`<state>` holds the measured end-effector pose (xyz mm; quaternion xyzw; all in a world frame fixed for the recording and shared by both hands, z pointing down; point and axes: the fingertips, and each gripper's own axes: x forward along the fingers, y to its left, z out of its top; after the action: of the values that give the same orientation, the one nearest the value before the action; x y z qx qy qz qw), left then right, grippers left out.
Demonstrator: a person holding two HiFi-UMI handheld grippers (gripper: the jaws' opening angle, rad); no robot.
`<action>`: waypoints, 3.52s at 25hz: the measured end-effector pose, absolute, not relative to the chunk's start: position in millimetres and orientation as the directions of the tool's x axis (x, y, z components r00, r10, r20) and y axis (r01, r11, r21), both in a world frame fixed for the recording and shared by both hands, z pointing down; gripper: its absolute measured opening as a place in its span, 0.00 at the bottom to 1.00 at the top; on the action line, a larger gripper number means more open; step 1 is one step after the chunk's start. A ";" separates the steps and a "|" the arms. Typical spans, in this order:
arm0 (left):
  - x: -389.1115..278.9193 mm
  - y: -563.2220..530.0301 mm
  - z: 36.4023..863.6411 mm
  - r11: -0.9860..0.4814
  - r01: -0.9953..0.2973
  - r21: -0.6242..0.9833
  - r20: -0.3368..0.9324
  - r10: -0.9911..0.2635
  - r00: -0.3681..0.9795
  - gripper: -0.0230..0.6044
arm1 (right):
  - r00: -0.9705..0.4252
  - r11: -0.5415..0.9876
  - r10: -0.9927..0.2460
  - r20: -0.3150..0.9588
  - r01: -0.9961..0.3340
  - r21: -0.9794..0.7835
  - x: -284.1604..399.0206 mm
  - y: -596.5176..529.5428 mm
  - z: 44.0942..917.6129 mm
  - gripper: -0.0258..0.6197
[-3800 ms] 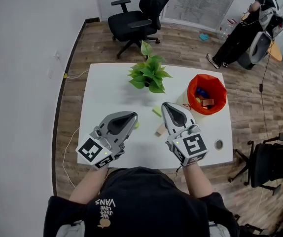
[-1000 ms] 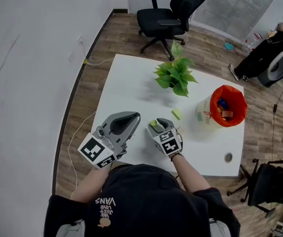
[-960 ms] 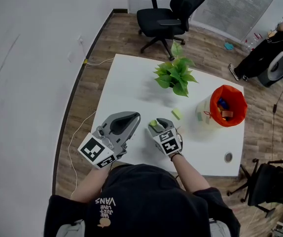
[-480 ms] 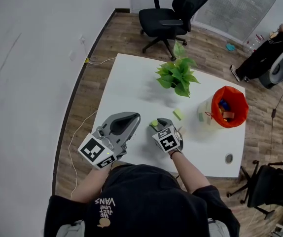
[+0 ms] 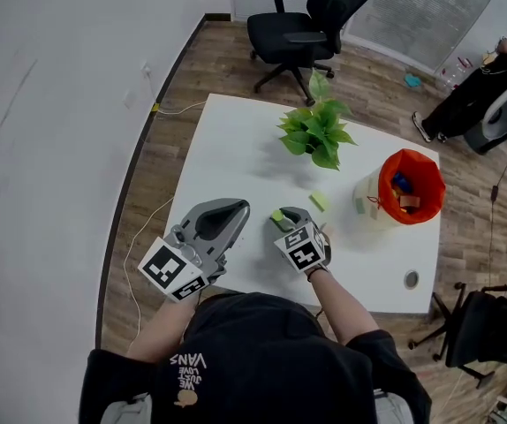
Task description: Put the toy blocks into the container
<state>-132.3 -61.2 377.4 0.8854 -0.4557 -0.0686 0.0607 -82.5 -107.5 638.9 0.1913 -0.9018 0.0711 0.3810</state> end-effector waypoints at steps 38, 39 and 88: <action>-47.8 -72.1 372.3 -0.780 -0.603 0.170 -0.098 -0.622 0.777 0.05 | -0.701 0.776 -0.610 0.370 -0.622 0.102 -8.5 -115.9 453.6 0.27; -44.0 -72.5 372.6 -0.787 -0.594 0.170 -0.098 -0.613 0.784 0.05 | -0.694 0.767 -0.622 0.363 -0.633 0.105 -3.5 -116.1 450.1 0.27; 19.9 -95.8 365.3 -0.852 -0.497 0.164 -0.107 -0.516 0.850 0.05 | -0.253 0.372 -0.847 0.468 -0.910 0.181 205.0 -230.9 465.8 0.27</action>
<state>19.9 -95.8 365.3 0.9595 -0.2640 -0.0738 0.0654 205.0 -230.9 465.8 0.5568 -0.7889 0.0631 0.2521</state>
